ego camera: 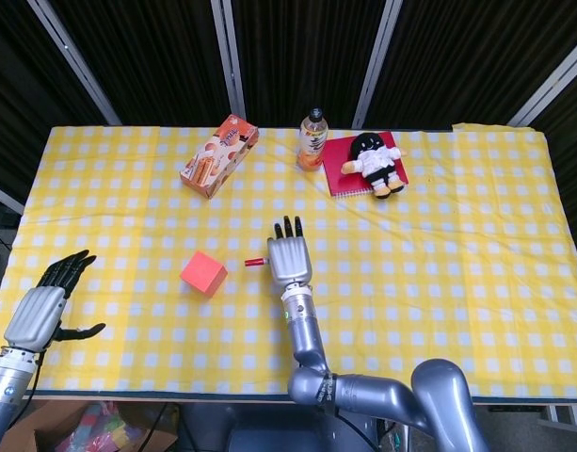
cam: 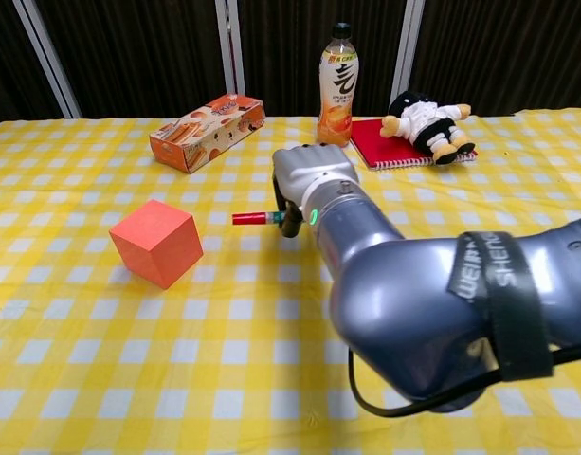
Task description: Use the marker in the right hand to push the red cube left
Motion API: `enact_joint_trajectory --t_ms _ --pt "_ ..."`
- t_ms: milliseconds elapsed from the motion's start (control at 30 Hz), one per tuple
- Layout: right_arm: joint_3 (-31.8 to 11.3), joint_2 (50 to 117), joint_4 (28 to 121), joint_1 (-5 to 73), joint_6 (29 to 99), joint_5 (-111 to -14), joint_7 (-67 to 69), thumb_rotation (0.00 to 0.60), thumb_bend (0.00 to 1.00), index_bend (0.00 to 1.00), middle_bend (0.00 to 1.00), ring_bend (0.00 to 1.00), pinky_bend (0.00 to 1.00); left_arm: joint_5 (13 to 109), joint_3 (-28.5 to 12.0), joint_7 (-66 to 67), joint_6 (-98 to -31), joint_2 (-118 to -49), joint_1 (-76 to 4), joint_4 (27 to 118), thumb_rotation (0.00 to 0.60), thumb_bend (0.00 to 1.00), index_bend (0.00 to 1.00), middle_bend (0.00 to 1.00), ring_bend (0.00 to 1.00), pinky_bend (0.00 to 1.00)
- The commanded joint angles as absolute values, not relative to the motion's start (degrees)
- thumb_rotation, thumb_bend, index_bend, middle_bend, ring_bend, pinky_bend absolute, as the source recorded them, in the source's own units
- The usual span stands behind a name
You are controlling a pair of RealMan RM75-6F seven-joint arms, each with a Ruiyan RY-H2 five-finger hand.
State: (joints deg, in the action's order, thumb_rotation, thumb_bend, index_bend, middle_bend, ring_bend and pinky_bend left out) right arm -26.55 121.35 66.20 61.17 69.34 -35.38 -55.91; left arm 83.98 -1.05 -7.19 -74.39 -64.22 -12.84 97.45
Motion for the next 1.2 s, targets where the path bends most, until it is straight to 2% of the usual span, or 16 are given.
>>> enact_joint_trajectory --t_ms 33,233,400,800,967,1133,1200 --pt "-23.77 115.03 73.01 56.11 72.70 -36.62 -56.70 0.600 0.55 0.60 0.20 0.00 0.00 84.10 -1.02 -7.18 -74.49 -64.19 -12.79 97.57 0.600 0.00 0.00 0.00 0.00 0.00" --pt "-19.03 104.06 82.38 48.21 76.04 -38.34 -55.74 0.600 0.55 0.60 0.20 0.00 0.00 84.60 -0.80 -5.94 -74.81 -64.48 -12.68 97.49 0.600 0.00 0.00 0.00 0.00 0.00" --pt "-16.03 97.22 85.04 43.02 75.51 -38.55 -52.50 0.600 0.55 0.60 0.20 0.00 0.00 84.33 -0.69 -4.43 -74.77 -64.87 -12.60 97.69 0.600 0.00 0.00 0.00 0.00 0.00" --pt "-12.72 94.22 80.25 38.90 71.11 -39.26 -46.84 0.600 0.55 0.59 0.20 0.00 0.00 83.50 -0.94 -1.64 -75.47 -65.87 -12.18 98.01 0.600 0.00 0.00 0.00 0.00 0.00" --pt "-12.35 94.66 78.02 38.39 70.54 -38.85 -46.79 0.600 0.55 0.40 0.14 0.00 0.00 83.14 -1.15 -1.20 -75.72 -66.12 -12.04 97.80 0.600 0.00 0.00 0.00 0.00 0.00" --pt "-12.19 93.76 79.75 37.90 71.23 -37.50 -48.96 0.600 0.55 0.27 0.08 0.00 0.00 83.03 -1.20 -1.08 -75.77 -66.28 -11.97 97.65 0.600 0.00 0.00 0.00 0.00 0.00" --pt "-11.96 92.57 82.11 37.36 72.07 -37.98 -49.12 0.600 0.55 0.25 0.07 0.00 0.00 83.04 -1.19 -1.09 -75.74 -66.30 -11.97 97.59 0.600 0.00 0.00 0.00 0.00 0.00"
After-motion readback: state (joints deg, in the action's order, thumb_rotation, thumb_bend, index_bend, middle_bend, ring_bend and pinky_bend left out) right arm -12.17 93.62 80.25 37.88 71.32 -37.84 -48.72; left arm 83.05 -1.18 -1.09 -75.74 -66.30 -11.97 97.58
